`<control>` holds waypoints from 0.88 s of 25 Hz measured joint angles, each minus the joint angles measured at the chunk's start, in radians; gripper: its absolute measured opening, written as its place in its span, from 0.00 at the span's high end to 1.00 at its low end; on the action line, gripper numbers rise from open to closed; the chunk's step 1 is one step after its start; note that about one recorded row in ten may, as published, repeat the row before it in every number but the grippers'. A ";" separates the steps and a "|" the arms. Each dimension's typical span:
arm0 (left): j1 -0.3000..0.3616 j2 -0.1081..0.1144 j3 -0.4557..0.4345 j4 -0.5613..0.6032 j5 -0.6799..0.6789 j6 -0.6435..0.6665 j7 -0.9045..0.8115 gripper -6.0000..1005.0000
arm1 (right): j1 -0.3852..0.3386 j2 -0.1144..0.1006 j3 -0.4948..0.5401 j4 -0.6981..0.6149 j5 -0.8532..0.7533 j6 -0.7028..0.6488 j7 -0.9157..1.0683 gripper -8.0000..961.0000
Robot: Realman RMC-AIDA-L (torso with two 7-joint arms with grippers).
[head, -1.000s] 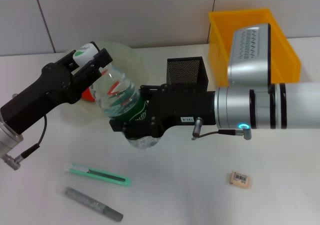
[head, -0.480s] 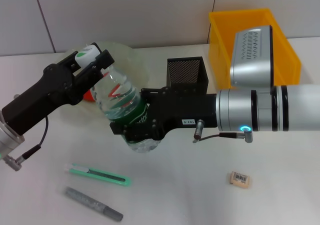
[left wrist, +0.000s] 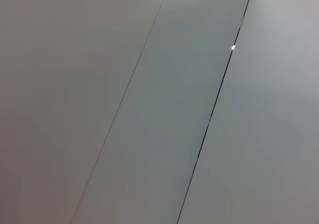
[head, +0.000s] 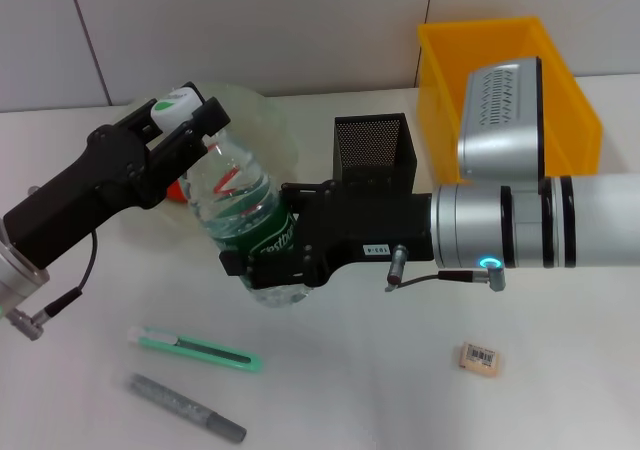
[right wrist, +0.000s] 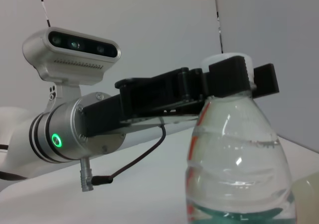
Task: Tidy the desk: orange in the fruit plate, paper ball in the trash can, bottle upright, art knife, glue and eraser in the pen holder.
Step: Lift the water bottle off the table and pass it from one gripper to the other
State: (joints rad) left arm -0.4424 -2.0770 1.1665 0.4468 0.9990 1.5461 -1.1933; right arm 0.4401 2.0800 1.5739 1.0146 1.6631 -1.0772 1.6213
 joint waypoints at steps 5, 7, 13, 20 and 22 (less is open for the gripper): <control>-0.007 0.000 -0.006 0.001 -0.002 0.013 0.000 0.56 | 0.001 0.000 0.000 -0.002 -0.001 0.003 0.002 0.20; -0.008 0.001 -0.007 0.003 -0.003 0.015 0.000 0.56 | 0.002 0.000 0.000 -0.002 -0.002 0.003 0.002 0.20; -0.008 0.001 -0.008 0.013 -0.003 0.021 0.000 0.56 | 0.002 0.000 0.000 -0.002 -0.008 0.005 0.002 0.20; -0.009 0.001 -0.001 0.019 -0.028 0.039 -0.001 0.56 | 0.005 0.003 -0.002 -0.005 -0.026 0.009 0.002 0.20; -0.009 0.001 -0.003 0.019 -0.029 0.041 -0.001 0.56 | 0.004 0.003 -0.002 -0.006 -0.026 0.009 0.002 0.20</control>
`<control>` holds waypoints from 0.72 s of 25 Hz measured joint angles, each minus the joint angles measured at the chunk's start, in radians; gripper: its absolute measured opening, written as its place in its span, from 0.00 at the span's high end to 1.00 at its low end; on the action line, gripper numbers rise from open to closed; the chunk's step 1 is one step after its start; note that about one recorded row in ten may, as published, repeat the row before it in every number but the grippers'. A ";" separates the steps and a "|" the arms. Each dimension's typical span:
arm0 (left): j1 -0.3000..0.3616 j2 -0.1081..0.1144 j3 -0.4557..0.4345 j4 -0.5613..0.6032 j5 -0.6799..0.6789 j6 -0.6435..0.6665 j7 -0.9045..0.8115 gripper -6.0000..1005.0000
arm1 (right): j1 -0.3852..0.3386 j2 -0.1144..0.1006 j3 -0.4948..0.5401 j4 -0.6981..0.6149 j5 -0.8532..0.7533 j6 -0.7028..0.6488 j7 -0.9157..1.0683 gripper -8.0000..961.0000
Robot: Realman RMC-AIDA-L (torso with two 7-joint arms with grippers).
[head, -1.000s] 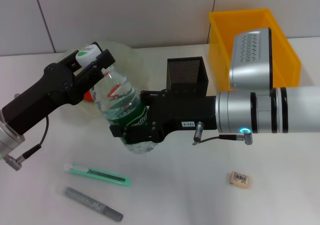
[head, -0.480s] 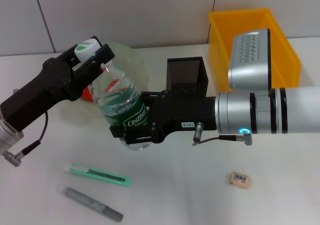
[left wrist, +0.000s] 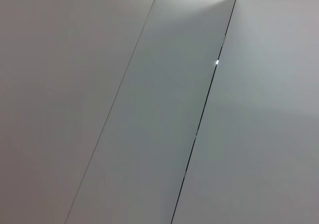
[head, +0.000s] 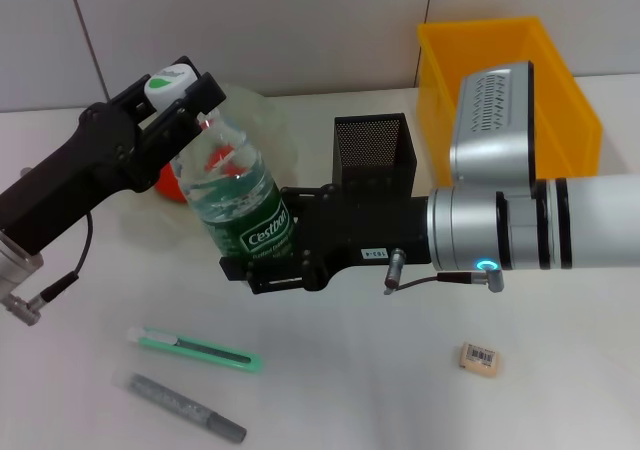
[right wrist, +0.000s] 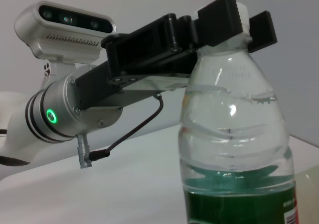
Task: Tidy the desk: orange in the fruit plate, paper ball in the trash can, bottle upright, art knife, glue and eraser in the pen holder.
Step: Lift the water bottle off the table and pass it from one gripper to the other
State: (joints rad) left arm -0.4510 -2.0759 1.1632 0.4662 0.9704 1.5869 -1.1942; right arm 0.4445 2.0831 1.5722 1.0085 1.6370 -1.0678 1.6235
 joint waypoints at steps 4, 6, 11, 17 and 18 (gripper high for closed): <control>0.000 -0.001 -0.001 0.000 -0.010 0.003 0.000 0.56 | -0.003 0.000 0.000 -0.001 0.000 0.001 0.000 0.20; 0.000 -0.001 -0.001 0.000 -0.010 0.003 0.000 0.56 | -0.003 0.000 0.000 -0.001 -0.001 0.001 0.001 0.20; 0.000 0.000 0.000 0.000 -0.024 0.009 0.000 0.56 | -0.004 0.001 -0.001 -0.003 -0.001 0.001 0.002 0.20; -0.001 0.000 -0.006 0.002 -0.035 0.012 0.001 0.56 | -0.005 0.001 -0.003 -0.010 -0.009 0.002 0.003 0.20; -0.002 0.000 -0.003 0.002 -0.040 0.013 0.001 0.56 | -0.005 0.001 -0.003 -0.010 -0.009 0.002 0.003 0.20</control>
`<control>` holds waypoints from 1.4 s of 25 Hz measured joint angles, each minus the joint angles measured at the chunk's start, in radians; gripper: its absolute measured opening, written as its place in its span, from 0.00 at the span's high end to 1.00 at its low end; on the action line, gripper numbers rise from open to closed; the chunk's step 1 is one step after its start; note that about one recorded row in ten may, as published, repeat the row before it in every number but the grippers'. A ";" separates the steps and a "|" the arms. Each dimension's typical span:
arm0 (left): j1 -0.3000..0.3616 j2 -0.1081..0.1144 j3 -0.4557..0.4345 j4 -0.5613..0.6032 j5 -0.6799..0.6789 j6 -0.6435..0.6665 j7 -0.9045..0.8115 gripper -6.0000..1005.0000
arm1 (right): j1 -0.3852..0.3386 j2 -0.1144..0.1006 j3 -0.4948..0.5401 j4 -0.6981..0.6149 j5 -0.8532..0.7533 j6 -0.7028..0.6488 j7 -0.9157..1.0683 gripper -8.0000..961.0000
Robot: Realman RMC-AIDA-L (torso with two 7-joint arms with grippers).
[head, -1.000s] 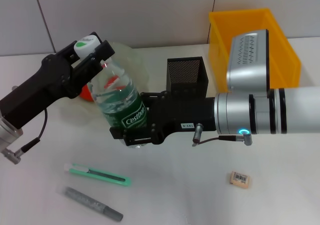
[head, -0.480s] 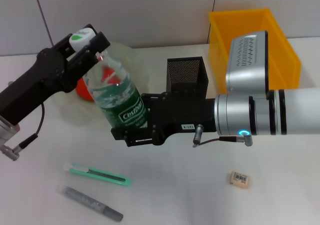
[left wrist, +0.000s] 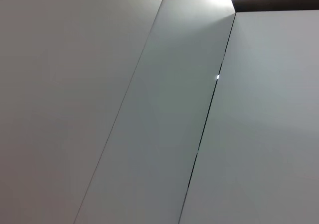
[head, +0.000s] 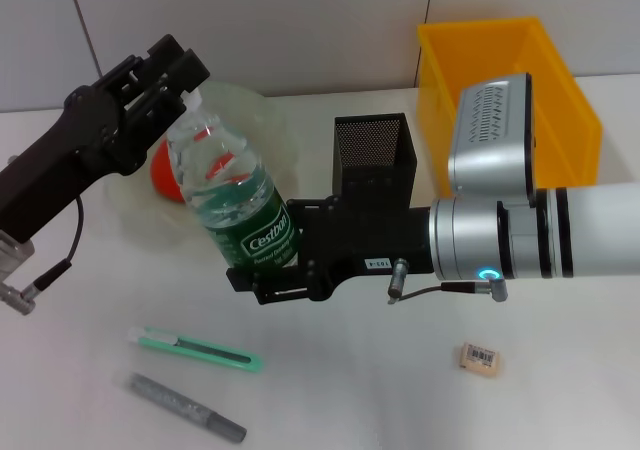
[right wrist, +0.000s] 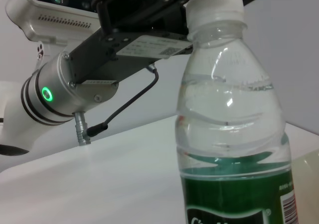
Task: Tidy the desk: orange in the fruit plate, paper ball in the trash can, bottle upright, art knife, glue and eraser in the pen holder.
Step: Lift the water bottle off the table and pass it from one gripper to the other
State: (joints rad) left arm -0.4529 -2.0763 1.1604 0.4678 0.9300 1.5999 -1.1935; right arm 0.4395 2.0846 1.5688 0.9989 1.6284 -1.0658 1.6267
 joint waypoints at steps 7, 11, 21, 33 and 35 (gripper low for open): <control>-0.001 0.001 0.006 0.000 -0.005 0.000 0.000 0.73 | 0.001 0.000 0.000 -0.007 0.001 0.000 0.001 0.20; -0.001 0.001 0.006 0.000 -0.006 0.000 0.000 0.86 | 0.001 0.000 0.000 -0.005 0.001 0.000 0.001 0.20; 0.003 0.003 0.007 -0.001 -0.004 0.000 0.000 1.00 | 0.001 0.000 -0.001 -0.001 0.003 0.008 0.007 0.20; 0.000 0.002 0.007 -0.001 -0.002 0.012 0.001 1.00 | -0.003 0.000 0.002 0.001 0.011 0.010 0.008 0.20; -0.001 0.002 0.006 -0.001 -0.002 0.012 0.001 1.00 | -0.004 0.000 0.002 0.001 0.012 0.010 0.008 0.20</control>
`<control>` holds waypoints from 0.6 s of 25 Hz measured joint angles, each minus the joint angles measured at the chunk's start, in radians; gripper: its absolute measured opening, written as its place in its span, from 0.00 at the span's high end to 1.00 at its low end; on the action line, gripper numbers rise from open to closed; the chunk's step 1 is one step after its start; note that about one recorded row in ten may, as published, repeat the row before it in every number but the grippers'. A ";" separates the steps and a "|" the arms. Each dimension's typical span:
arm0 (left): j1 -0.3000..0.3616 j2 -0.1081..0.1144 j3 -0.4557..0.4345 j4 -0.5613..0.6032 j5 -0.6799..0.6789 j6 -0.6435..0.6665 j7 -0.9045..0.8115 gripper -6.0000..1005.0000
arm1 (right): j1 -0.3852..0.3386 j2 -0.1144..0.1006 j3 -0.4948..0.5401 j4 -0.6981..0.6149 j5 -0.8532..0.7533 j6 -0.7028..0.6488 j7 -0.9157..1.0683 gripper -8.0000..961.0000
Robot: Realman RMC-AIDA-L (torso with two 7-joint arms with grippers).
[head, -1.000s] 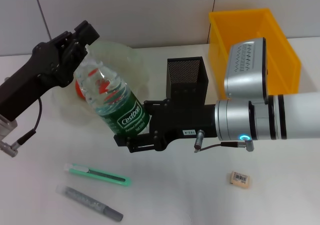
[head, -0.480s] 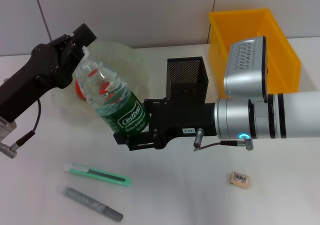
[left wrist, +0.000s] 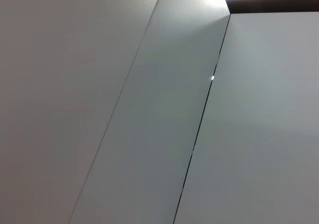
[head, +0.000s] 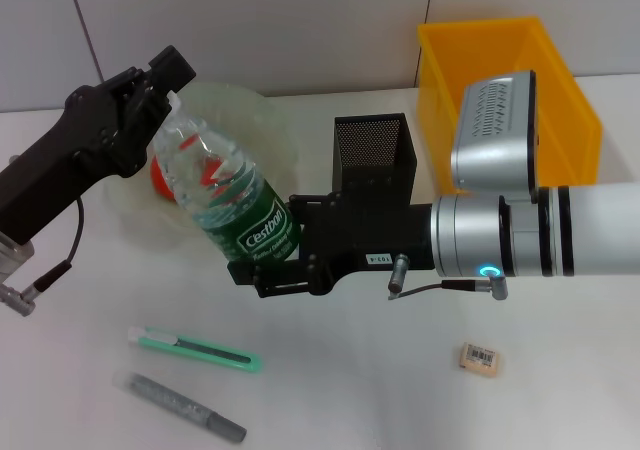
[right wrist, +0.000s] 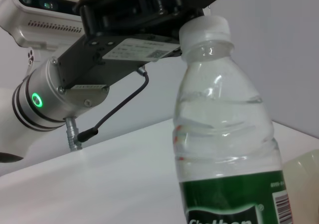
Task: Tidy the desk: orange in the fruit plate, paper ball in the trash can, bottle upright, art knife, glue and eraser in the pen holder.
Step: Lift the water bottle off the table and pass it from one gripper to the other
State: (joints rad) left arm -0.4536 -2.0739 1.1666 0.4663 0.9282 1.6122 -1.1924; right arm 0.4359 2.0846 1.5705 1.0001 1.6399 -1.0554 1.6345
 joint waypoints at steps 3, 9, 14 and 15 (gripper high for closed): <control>0.000 0.000 -0.003 0.000 0.003 0.000 0.000 1.00 | 0.000 0.000 -0.001 0.001 0.001 0.001 0.000 0.20; 0.000 0.000 -0.008 0.000 0.003 0.000 0.000 1.00 | 0.000 0.000 -0.003 0.001 0.000 0.001 0.001 0.20; -0.001 0.001 -0.009 0.000 0.001 0.000 0.004 1.00 | -0.001 -0.001 -0.008 0.003 -0.004 0.001 0.000 0.20; -0.001 0.001 -0.009 0.000 0.000 0.000 0.004 1.00 | -0.001 -0.001 -0.009 0.003 -0.005 0.001 0.000 0.20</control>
State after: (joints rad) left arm -0.4541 -2.0726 1.1581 0.4662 0.9283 1.6122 -1.1881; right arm 0.4350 2.0837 1.5615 1.0029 1.6353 -1.0548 1.6341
